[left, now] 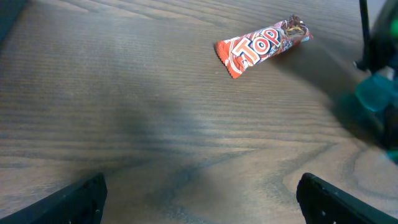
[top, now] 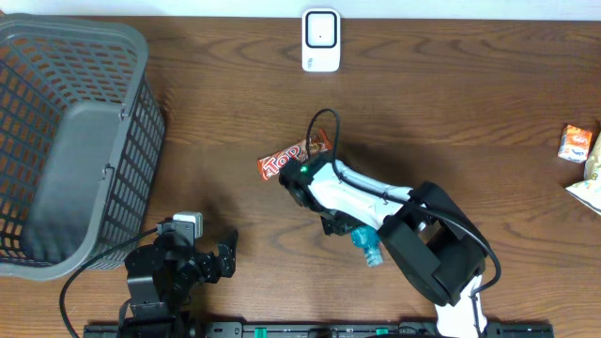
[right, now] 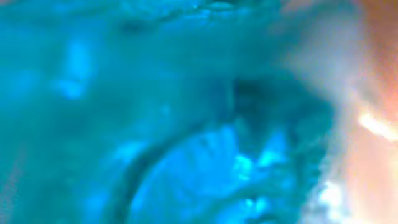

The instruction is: Scan the item barcode

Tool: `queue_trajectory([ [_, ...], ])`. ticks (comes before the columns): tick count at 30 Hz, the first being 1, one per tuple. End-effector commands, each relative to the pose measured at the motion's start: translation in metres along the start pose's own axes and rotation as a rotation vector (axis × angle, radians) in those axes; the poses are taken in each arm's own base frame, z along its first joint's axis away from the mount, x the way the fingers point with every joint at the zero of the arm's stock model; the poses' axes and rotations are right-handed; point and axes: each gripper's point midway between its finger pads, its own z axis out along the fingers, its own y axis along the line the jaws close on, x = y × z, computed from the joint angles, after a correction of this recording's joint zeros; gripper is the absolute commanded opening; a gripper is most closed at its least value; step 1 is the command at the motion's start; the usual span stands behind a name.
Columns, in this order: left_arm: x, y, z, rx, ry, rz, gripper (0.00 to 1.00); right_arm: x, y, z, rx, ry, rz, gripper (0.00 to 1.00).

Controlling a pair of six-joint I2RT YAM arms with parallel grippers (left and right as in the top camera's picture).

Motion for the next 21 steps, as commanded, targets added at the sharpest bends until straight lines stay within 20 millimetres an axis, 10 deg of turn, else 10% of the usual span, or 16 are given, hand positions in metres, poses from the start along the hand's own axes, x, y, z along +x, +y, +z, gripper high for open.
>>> queue_trajectory([
  [1, -0.001, 0.0, 0.0, -0.001, -0.002, -0.003, 0.98, 0.006, 0.057, 0.005, -0.305, 0.146, -0.108, 0.11],
  [11, -0.001, 0.0, 0.0, -0.001, -0.002, -0.003, 0.98, -0.038, 0.059, -0.014, -0.532, 0.093, -0.079, 0.18],
  [21, -0.001, 0.0, 0.0, -0.001, -0.002, -0.003, 0.98, -0.078, 0.033, -0.004, -0.566, 0.133, 0.441, 0.04],
])
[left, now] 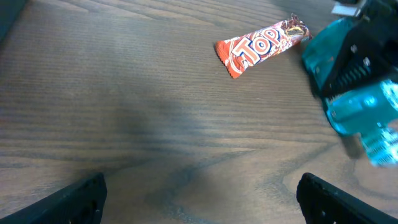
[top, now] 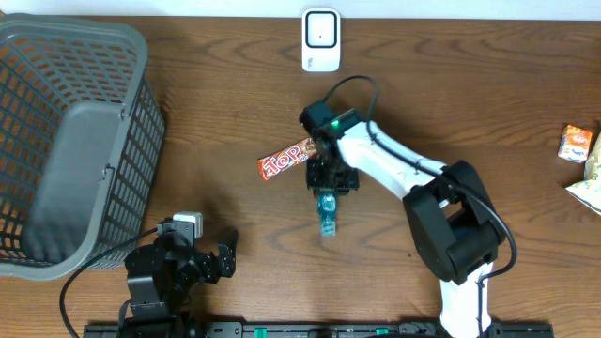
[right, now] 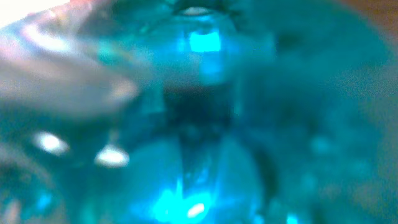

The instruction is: Scan the item barcode

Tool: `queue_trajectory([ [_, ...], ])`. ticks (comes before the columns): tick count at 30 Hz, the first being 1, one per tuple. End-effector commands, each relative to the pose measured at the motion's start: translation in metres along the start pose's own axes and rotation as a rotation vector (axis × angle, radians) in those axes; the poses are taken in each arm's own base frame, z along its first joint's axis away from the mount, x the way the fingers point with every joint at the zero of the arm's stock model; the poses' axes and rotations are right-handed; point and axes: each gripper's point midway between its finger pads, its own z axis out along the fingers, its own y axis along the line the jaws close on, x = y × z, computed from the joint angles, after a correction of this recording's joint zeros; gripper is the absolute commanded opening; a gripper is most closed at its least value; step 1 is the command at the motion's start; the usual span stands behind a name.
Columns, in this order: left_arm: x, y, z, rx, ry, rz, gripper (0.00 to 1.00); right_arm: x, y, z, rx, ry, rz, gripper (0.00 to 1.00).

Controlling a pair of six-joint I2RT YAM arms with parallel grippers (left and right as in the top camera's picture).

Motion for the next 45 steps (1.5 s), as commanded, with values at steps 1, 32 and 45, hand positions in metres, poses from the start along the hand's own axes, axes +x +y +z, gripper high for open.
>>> queue_trajectory([
  [1, -0.001, 0.0, 0.0, -0.001, -0.002, -0.002, 0.98, -0.008, -0.025, 0.021, 0.065, 0.015, 0.217, 0.05],
  [32, -0.001, 0.0, 0.0, -0.001, -0.002, -0.003, 0.98, -0.045, -0.038, -0.108, 0.005, -0.452, 0.594, 0.99],
  [45, -0.001, 0.0, 0.0, 0.0, -0.002, -0.003, 0.98, -0.044, -0.027, -0.162, 0.066, -0.564, -0.08, 0.99],
])
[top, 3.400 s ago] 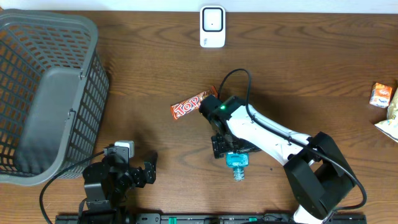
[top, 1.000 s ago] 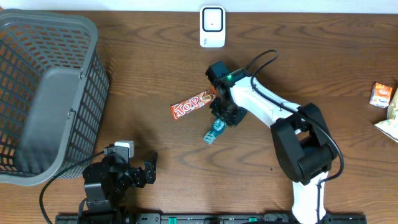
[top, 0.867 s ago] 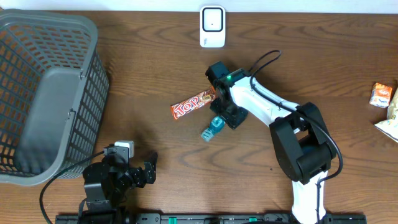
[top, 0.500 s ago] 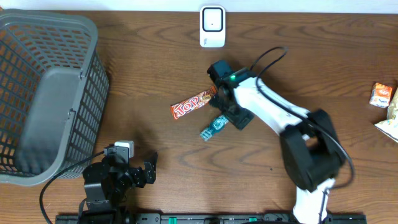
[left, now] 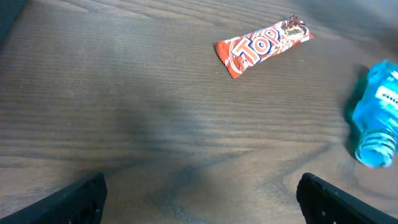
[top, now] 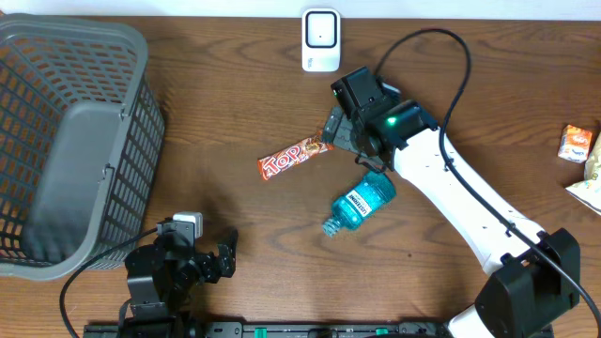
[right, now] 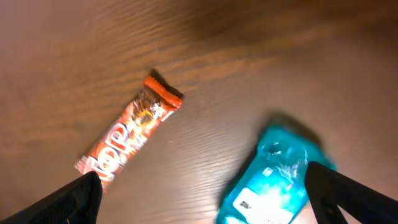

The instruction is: Scan the item barcode

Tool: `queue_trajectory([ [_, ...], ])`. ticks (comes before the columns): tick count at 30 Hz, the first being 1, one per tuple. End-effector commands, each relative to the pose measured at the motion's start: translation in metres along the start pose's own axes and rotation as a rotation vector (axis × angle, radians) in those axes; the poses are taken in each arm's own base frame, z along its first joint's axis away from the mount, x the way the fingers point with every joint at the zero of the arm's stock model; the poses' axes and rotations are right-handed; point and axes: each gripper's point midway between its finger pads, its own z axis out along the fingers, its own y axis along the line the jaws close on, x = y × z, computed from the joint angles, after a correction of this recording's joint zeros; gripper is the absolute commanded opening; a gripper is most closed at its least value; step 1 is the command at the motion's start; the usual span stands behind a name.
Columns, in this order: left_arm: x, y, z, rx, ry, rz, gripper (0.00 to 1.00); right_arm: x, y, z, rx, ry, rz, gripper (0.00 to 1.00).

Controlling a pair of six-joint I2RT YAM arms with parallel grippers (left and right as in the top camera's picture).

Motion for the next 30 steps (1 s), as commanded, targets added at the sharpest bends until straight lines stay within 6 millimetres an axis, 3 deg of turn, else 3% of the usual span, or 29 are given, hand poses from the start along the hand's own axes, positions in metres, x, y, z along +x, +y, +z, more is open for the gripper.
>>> queue_trajectory([
  [1, -0.001, 0.0, 0.0, 0.0, -0.002, -0.002, 0.98, -0.002, 0.001, -0.008, -0.017, -0.008, -0.358, 0.99],
  [6, -0.001, 0.0, 0.0, 0.0, -0.002, -0.002, 0.98, 0.022, -0.011, -0.009, -0.005, 0.106, -0.442, 0.99],
  [11, -0.001, 0.0, 0.0, 0.0, -0.002, -0.002, 0.98, 0.076, 0.018, -0.023, -0.227, 0.338, -0.451, 0.99],
  [13, -0.001, 0.0, 0.0, 0.0, -0.002, -0.002, 0.98, 0.088, 0.02, -0.025, -0.232, 0.37, -0.455, 0.97],
  [14, -0.001, 0.0, 0.0, 0.0, -0.002, -0.002, 0.98, 0.094, 0.018, -0.025, -0.202, 0.39, -0.391, 0.92],
  [16, -0.001, 0.0, 0.0, 0.0, -0.002, -0.002, 0.98, 0.111, 0.011, -0.025, -0.121, 0.452, -0.2, 0.93],
  [17, -0.001, 0.0, 0.0, 0.0, -0.002, -0.002, 0.98, 0.123, 0.008, -0.024, -0.076, 0.48, -0.106, 0.89],
  [23, -0.001, 0.0, 0.0, 0.0, -0.002, -0.002, 0.98, 0.161, -0.002, 0.003, 0.108, 0.392, 0.134, 0.82],
  [26, -0.001, 0.0, 0.0, 0.0, -0.002, -0.002, 0.98, 0.174, -0.012, 0.016, 0.164, 0.347, 0.216, 0.75],
  [30, -0.001, 0.0, 0.0, 0.0, -0.002, -0.002, 0.98, 0.174, -0.026, 0.034, 0.197, 0.28, 0.273, 0.71],
])
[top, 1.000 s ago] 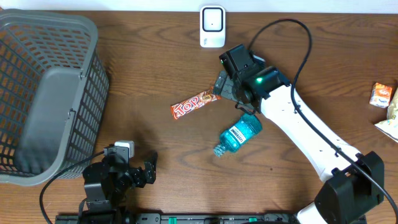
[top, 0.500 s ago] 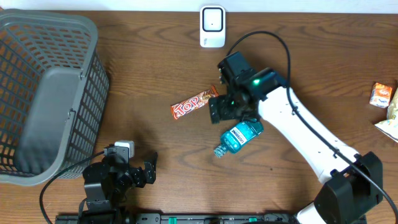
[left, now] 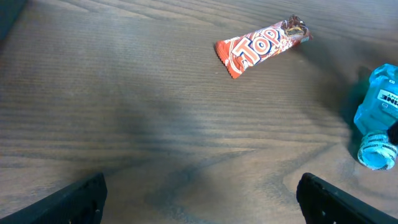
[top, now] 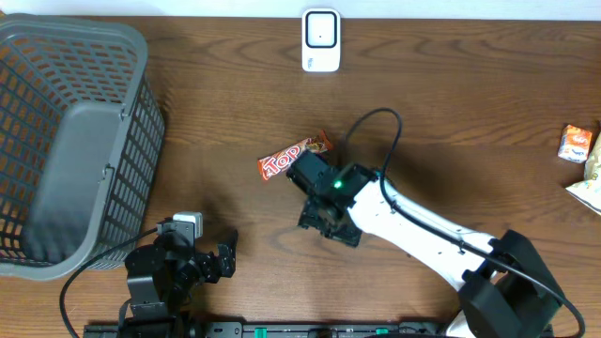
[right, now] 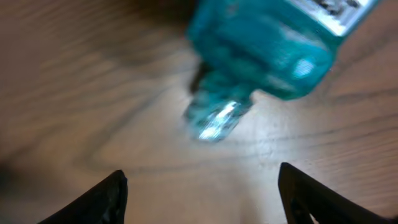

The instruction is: Scan the item barcode

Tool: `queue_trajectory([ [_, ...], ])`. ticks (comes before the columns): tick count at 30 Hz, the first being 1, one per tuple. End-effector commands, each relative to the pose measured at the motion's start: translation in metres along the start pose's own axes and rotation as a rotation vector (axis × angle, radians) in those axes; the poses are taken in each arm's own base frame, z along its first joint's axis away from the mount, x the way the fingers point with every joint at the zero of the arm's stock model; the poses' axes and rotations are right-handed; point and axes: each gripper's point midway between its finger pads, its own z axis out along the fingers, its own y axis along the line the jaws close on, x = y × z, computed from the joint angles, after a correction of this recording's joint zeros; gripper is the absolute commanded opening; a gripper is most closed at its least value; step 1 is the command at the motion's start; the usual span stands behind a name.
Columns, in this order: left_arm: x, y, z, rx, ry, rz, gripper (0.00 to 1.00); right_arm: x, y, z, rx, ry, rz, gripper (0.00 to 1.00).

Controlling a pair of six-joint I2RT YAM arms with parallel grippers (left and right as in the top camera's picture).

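Observation:
A blue bottle with a white label lies on its side on the brown table, its clear cap pointing toward the front. My right gripper is open just past the cap, nothing between its fingers. In the overhead view the right gripper covers the bottle. The left wrist view shows the bottle at the right edge. The white scanner stands at the table's back edge. My left gripper rests open at the front left.
A red Top candy bar lies just behind the right gripper. A large grey basket fills the left side. Small snack packets lie at the right edge. The right arm's cable loops over the middle of the table.
My right gripper was open behind the bottle, near the candy bar's right end. Now it is open low over the bottle's cap end, nearer the front. The bottle lies where it did.
My right gripper first held the blue bottle close in front of the candy bar, then held it pointing toward the front. A second ago the bottle lay free on the table with the gripper open behind it. Now the open gripper is over the cap.

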Motion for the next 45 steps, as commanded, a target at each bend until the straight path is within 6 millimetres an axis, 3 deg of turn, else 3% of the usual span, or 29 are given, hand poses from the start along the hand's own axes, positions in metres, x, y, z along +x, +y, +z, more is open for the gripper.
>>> queue_trajectory([
  [1, -0.001, 0.0, 0.0, 0.0, -0.002, -0.003, 0.98, -0.018, -0.012, 0.008, 0.023, -0.113, 0.161, 0.71],
  [3, -0.001, 0.0, 0.0, 0.0, -0.002, -0.003, 0.98, -0.022, -0.012, 0.014, 0.007, -0.124, 0.166, 0.84],
  [5, -0.001, 0.0, 0.0, 0.0, -0.002, -0.003, 0.98, -0.023, -0.009, 0.021, -0.015, -0.129, 0.153, 0.87],
  [7, -0.001, 0.0, 0.0, -0.001, -0.002, -0.003, 0.98, -0.024, -0.008, 0.025, -0.032, -0.133, 0.139, 0.78],
  [11, -0.001, 0.0, 0.0, 0.0, -0.002, -0.003, 0.98, -0.023, -0.008, 0.033, -0.045, -0.136, 0.137, 0.74],
  [18, -0.001, 0.0, 0.0, 0.0, -0.002, -0.003, 0.98, -0.023, -0.012, 0.044, -0.061, -0.142, 0.139, 0.53],
  [27, -0.001, 0.0, 0.0, -0.001, -0.002, -0.002, 0.98, -0.023, -0.009, 0.044, -0.075, -0.138, 0.112, 0.23],
  [31, -0.001, 0.0, 0.0, -0.001, -0.002, -0.003, 0.98, -0.024, 0.004, 0.029, -0.113, -0.111, 0.048, 0.16],
  [38, -0.001, 0.0, 0.0, 0.0, -0.002, -0.003, 0.98, -0.023, 0.028, -0.02, -0.222, 0.005, -0.071, 0.19],
  [45, -0.001, 0.0, 0.0, -0.001, -0.002, -0.003, 0.98, -0.028, 0.023, -0.058, -0.247, 0.073, -0.166, 0.19],
])
